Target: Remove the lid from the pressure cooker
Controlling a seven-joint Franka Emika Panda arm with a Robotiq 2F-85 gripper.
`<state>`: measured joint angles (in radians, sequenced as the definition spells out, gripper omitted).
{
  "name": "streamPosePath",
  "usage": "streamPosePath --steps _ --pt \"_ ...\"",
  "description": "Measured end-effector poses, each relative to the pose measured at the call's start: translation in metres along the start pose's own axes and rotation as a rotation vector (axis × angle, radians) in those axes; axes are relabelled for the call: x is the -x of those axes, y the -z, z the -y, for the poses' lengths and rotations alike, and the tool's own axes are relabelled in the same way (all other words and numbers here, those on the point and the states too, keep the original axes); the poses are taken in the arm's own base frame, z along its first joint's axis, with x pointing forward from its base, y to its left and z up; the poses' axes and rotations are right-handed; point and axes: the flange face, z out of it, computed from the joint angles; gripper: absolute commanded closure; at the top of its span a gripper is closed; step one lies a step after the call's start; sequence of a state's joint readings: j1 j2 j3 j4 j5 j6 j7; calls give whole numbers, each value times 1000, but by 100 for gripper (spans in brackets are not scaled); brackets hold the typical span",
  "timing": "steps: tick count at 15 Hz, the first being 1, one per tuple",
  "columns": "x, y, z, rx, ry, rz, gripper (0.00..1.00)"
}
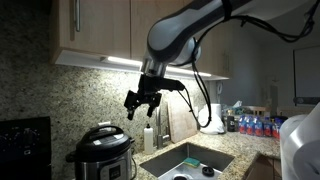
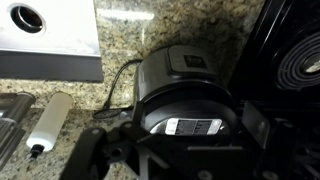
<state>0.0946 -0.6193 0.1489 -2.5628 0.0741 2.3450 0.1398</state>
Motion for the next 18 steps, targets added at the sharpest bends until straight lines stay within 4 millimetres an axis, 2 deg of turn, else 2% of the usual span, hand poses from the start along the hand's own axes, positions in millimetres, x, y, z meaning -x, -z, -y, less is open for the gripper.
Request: streamPosePath --steps 2,8,11,14,18 --pt "3 -10 0 14 -9 -41 0" --pt "4 -11 0 15 -9 -45 0" --pt "4 -23 7 0 -28 -41 0" --pt "1 -49 30 -57 -150 -114 0" --pt "-12 -101 67 -140 -336 -181 0"
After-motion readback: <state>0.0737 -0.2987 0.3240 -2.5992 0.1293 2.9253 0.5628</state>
